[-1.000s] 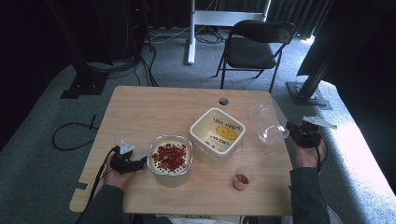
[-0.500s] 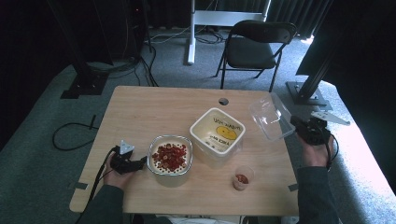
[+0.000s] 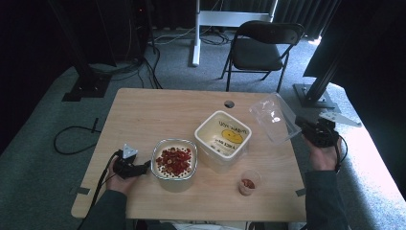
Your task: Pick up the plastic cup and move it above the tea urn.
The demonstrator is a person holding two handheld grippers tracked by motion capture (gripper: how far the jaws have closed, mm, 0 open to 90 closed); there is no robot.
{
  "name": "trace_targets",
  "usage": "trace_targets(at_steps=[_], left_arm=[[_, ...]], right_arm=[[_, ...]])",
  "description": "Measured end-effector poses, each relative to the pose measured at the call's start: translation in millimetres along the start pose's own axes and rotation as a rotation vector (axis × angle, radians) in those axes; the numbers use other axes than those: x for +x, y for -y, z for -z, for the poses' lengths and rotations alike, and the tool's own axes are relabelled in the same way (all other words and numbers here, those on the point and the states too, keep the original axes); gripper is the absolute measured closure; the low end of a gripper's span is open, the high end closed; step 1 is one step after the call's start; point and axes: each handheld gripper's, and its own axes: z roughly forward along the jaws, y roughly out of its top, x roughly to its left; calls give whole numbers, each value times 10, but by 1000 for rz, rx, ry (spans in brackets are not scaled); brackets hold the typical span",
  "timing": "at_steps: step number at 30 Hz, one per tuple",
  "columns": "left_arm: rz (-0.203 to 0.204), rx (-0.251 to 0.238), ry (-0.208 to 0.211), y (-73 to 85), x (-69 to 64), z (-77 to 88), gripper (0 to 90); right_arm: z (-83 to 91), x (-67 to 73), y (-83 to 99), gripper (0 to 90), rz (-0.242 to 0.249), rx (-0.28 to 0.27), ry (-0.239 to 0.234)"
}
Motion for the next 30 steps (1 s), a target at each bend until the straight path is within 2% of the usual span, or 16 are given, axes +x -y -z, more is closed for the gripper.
trace_targets(at_steps=[11,17,25,30], left_arm=[[-2,3,1,-1,2,2,283],[-2,3,1,-1,2,2,283],[-2,3,1,-1,2,2,284],[-2,3,1,-1,2,2,284]], right_arm=[[57,66,-67,866,3,-19,-39],[83,97,-91,866,-1,-27,-77],[81,221,-125,866,8,-31,-148],[46,310,-136,866,7,-26,-208]])
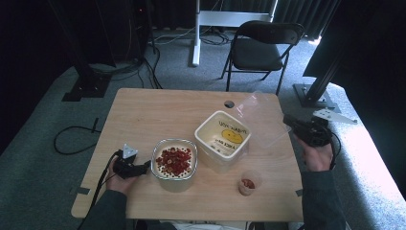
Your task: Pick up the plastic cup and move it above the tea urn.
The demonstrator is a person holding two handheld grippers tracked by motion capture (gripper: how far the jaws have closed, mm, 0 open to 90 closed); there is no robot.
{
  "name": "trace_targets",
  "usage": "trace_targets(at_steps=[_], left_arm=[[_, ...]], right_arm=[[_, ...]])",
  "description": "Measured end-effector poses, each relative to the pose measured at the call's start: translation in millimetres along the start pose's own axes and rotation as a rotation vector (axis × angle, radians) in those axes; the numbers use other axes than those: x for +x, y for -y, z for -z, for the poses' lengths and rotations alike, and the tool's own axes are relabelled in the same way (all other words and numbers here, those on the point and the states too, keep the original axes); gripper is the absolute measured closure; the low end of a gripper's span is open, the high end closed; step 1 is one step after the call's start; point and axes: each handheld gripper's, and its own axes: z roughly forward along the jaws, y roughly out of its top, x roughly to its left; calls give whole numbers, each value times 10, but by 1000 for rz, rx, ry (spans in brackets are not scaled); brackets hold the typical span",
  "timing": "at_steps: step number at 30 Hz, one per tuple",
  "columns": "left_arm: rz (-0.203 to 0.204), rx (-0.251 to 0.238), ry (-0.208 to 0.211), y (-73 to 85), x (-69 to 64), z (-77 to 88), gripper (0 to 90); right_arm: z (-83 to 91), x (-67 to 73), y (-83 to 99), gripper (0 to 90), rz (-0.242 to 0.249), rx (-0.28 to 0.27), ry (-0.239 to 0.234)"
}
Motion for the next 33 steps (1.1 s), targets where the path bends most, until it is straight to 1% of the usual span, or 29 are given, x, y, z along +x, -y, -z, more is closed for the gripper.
trace_targets(at_steps=[5,7,11,14,24,26,27,28,29,30,31,32,33], left_arm=[[0,0,1,0,0,0,284],[0,0,0,0,0,0,283],[1,-1,0,0,0,-1,283],[0,-1,0,0,0,0,284],[2,-2,0,0,-1,-2,284],[2,-2,0,0,-2,-2,284],[2,-1,0,0,-1,-1,283],[1,-1,0,0,0,0,283],[1,-1,0,0,-1,-1,283],[1,-2,0,0,-1,-1,283],[-2,-1,-1,-1,2,-1,283],[0,-2,-1,0,0,-1,284],[0,-2,-1,0,0,-1,283]], right_arm=[[-54,101,-10,865,18,13,-51],[-67,137,-19,865,23,15,-64],[-97,184,-41,864,16,21,-121],[-129,231,-50,864,28,29,-136],[-252,320,-56,864,30,59,-217],[-275,338,-57,863,35,63,-223],[-287,344,-57,861,31,67,-231],[-302,346,-57,856,31,71,-252],[-315,352,-56,848,33,76,-277],[-322,357,-55,767,31,72,-303],[-324,356,-56,693,21,55,-325],[-320,353,-61,677,17,40,-333],[-311,350,-68,649,15,29,-328]])
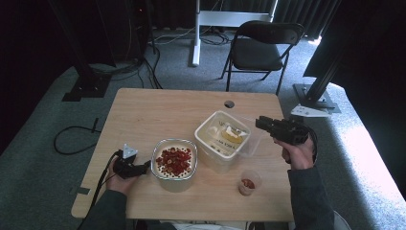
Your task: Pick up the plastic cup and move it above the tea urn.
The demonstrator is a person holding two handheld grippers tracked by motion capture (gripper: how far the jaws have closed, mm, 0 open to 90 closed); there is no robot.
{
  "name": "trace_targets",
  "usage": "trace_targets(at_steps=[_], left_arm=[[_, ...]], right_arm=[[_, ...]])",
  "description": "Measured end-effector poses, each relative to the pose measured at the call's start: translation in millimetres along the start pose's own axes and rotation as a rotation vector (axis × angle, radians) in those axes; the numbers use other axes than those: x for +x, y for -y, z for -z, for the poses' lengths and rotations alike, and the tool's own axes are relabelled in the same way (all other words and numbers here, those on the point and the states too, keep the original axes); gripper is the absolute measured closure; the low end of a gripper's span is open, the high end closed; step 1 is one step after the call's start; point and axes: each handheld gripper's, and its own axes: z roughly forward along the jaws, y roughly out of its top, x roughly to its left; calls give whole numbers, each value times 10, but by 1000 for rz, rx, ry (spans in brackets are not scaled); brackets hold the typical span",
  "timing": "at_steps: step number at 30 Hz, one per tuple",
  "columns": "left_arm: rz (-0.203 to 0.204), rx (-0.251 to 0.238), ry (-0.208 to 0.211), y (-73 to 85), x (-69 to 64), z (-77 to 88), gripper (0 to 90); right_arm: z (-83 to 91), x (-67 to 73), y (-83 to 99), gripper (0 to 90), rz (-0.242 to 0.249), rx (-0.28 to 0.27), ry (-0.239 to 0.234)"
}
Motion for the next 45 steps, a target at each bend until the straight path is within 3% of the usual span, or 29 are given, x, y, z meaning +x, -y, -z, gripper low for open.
trace_targets(at_steps=[5,18,28,29,36,45], left_arm=[[0,0,0,0,0,0,283],[1,0,1,0,-1,0,283],[1,1,0,-1,0,-1,283],[0,1,0,-1,0,-1,283],[0,-1,1,0,0,-2,283],[0,0,0,-1,2,-2,283]], right_arm=[[37,-17,-8,609,-1,-26,13],[12,-6,99,560,40,15,85],[21,15,411,547,56,63,180],[38,27,513,522,69,82,200],[101,14,733,527,76,110,230],[198,-27,865,540,76,111,261]])
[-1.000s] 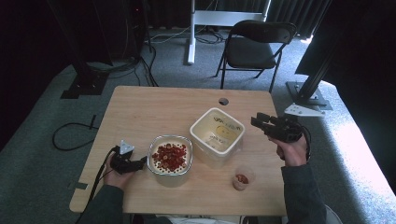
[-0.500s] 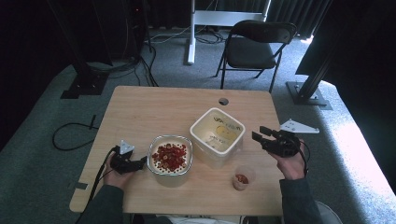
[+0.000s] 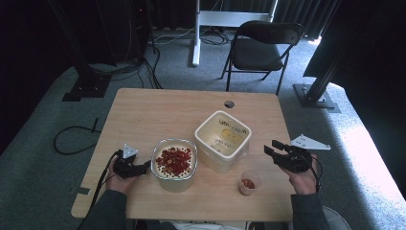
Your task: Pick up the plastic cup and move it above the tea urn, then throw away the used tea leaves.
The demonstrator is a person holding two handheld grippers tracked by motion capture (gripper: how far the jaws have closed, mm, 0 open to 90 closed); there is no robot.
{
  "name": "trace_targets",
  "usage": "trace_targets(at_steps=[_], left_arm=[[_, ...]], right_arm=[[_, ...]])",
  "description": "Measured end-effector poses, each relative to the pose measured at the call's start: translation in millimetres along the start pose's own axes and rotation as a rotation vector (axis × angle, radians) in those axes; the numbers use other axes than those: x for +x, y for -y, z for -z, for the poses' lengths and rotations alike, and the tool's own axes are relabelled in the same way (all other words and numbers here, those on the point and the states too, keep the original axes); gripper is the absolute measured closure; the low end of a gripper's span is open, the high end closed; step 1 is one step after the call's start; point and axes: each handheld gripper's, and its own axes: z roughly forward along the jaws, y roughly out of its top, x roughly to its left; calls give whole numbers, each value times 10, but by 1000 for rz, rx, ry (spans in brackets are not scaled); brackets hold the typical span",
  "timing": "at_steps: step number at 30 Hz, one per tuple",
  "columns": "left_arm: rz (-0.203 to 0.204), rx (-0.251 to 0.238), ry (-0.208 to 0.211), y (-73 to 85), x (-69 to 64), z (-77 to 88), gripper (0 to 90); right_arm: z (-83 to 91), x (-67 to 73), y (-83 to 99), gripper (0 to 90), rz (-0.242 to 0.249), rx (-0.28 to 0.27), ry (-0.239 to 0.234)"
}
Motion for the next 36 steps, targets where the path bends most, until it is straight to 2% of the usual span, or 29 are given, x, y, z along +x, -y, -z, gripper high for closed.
trace_targets(at_steps=[14,18,22,28,30,32,36], left_arm=[[0,0,0,0,0,-1,283],[0,-1,0,0,0,-1,284],[0,4,0,-1,0,5,285],[0,18,0,-7,-8,32,339],[-8,22,-28,-11,-20,50,362],[-7,16,-43,-13,-29,80,371],[2,-18,-43,-22,-55,184,383]], right_arm=[[15,-11,71,545,3,4,19],[9,-12,143,546,4,16,38],[5,-7,233,545,12,35,62],[2,-7,424,546,5,67,74],[6,-13,487,549,1,77,77],[12,-14,547,554,-6,85,78],[16,-2,656,566,-20,101,73]])
